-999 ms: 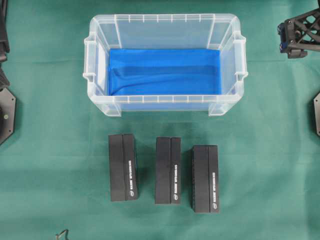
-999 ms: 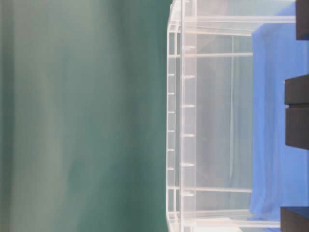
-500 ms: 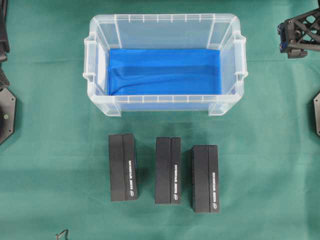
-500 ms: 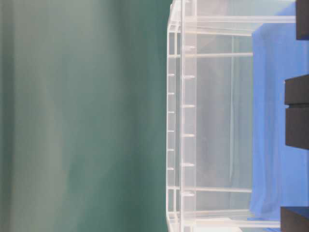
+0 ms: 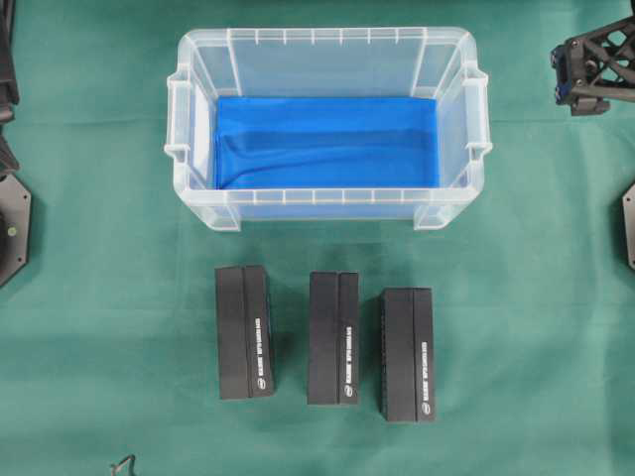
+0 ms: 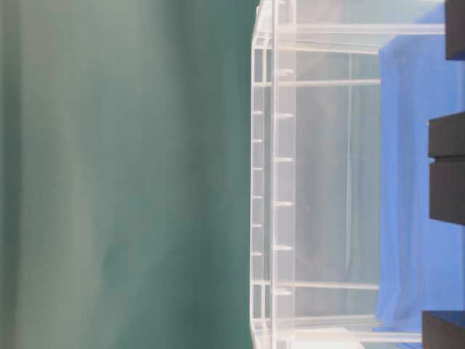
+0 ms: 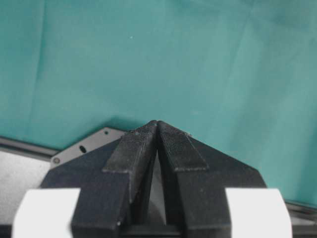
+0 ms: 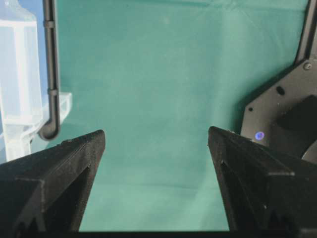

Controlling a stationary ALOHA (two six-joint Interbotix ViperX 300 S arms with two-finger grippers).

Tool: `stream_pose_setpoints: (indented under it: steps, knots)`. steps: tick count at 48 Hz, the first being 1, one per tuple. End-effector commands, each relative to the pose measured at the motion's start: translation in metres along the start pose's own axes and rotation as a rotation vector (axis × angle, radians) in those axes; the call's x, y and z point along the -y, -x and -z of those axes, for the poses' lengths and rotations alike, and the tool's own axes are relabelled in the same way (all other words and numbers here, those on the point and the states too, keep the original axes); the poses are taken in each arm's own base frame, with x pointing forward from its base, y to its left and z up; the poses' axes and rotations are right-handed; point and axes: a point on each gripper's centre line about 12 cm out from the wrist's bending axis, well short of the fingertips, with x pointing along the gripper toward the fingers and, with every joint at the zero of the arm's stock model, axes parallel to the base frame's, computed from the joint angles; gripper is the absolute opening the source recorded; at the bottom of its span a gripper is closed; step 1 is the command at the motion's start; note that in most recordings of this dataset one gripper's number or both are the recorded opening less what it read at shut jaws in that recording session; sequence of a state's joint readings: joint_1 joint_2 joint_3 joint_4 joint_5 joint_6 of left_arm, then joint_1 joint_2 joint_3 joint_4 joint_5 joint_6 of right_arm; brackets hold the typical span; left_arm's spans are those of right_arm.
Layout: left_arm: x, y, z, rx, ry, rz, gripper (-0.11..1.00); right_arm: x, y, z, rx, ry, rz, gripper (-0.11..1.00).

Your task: Take the box out of the case with the right arm.

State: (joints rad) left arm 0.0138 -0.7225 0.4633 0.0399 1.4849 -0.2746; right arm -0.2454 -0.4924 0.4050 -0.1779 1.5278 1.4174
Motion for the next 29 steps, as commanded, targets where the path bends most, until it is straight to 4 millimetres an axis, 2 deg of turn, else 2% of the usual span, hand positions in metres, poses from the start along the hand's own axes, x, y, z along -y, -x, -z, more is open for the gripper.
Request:
stream_pose_setpoints:
  steps: [1, 29]
  knots:
    - [-0.0002, 0.0032, -0.0022, 0.016, 0.0, 0.001, 0.11, 0.0007, 0.0049, -0.0013, 0.005, -0.008, -0.017, 0.89]
    - [-0.0002, 0.0032, -0.002, 0.014, 0.0, 0.0, 0.11, 0.0004, 0.005, -0.001, 0.005, -0.015, -0.019, 0.89]
